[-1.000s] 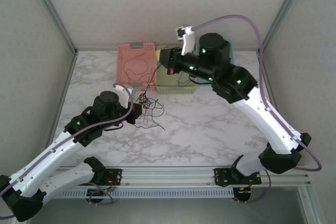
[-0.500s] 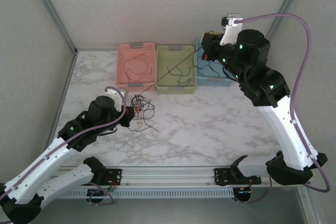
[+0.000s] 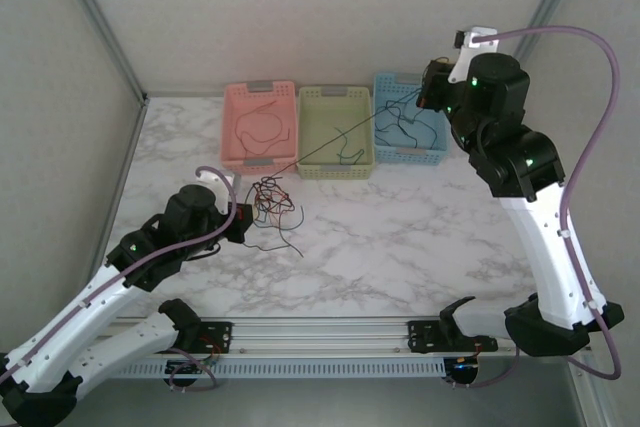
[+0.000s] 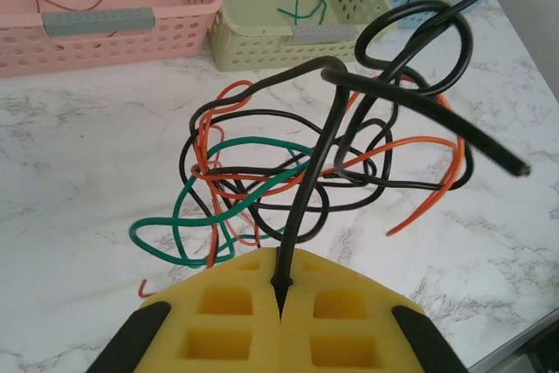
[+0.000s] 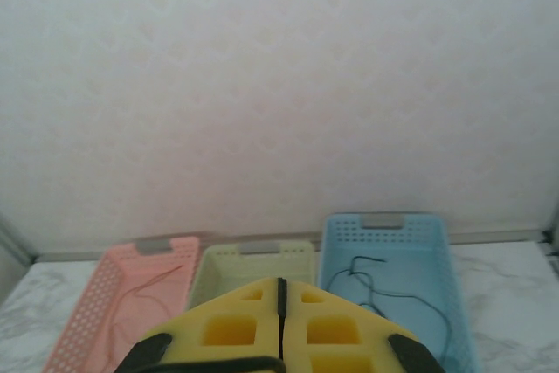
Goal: Untangle the cables
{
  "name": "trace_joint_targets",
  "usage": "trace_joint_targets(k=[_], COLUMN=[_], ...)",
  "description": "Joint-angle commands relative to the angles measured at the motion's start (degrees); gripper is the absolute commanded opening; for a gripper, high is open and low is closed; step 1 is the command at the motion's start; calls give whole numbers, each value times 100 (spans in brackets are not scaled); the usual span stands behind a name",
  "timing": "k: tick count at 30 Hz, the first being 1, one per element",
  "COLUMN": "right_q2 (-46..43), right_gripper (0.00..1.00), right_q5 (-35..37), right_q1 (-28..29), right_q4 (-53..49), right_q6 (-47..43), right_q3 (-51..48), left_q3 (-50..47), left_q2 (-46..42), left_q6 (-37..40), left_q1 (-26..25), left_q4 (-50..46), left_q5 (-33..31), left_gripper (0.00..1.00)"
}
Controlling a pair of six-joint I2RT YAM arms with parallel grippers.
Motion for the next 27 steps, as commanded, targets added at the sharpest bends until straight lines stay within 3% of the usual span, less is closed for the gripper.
trace_joint_targets(k=[1,24,27], right_q2=[-168,-139,-168], right_gripper=[0,0,0], right_q5=[782,1211,796], right_q1=[-113,-932,-1003], right_q4=[158,-112,-30], right_q6=[-339,-826,-730], right_q3=[324,570,442], left_q3=[-54,-58,-80], left_q2=[-97,-350,-385], left_q6=[-141,-212,-215], left_q1=[-47,-48,-49], left_q4=[-268,-514,-511], left_q5=[-250,-818,-849], left_gripper=[0,0,0])
